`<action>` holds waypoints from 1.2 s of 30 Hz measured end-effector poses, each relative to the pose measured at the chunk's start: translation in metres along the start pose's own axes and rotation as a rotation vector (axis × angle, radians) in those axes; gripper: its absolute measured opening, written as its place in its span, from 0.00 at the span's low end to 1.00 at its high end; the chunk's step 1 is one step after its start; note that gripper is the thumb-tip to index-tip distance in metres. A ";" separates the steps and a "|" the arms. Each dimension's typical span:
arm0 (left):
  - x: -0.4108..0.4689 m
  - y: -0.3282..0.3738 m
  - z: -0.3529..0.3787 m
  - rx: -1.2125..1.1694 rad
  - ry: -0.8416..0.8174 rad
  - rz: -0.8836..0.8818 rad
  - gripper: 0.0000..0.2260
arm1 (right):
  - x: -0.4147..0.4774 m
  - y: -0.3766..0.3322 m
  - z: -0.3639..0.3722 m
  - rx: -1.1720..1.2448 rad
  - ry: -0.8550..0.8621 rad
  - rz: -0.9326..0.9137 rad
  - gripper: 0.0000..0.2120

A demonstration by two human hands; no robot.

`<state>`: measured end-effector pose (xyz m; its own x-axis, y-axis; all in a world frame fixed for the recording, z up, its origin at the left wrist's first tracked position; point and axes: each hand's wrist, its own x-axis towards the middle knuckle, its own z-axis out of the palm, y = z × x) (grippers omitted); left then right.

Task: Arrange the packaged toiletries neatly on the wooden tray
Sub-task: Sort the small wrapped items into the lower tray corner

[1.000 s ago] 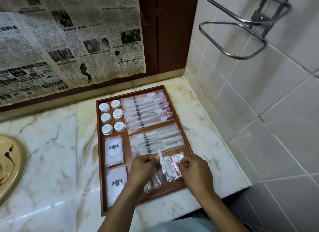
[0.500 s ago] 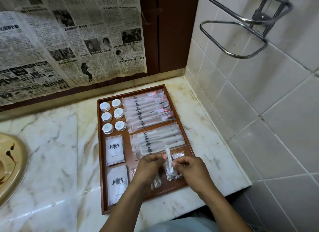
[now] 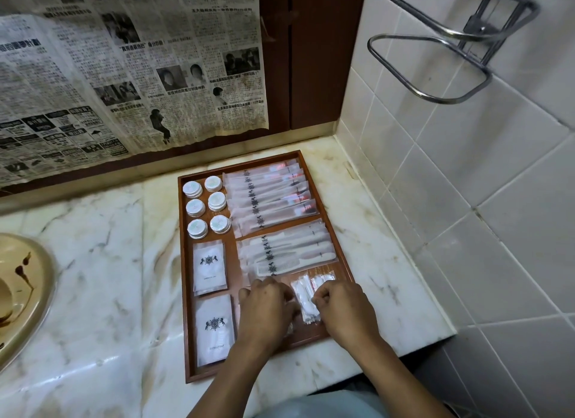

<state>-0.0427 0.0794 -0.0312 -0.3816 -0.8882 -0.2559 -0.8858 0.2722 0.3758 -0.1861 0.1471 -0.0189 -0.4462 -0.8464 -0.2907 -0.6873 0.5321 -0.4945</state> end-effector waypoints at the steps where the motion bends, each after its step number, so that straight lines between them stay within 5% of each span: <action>1: 0.000 0.000 0.001 0.004 -0.004 0.001 0.06 | 0.000 0.000 0.001 -0.007 0.001 -0.004 0.05; 28: 0.001 0.001 -0.003 0.061 0.024 0.035 0.06 | 0.003 0.010 0.003 0.031 0.087 -0.047 0.05; 33: 0.002 -0.018 -0.005 -0.074 0.109 0.026 0.05 | 0.008 0.022 -0.007 0.256 0.156 -0.052 0.04; 36: -0.002 -0.035 -0.020 -0.352 0.164 0.008 0.04 | 0.014 0.036 -0.018 0.368 0.217 0.019 0.05</action>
<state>-0.0052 0.0638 -0.0261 -0.3155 -0.9418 -0.1165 -0.7269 0.1610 0.6676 -0.2274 0.1543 -0.0256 -0.5942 -0.7915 -0.1430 -0.4449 0.4715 -0.7614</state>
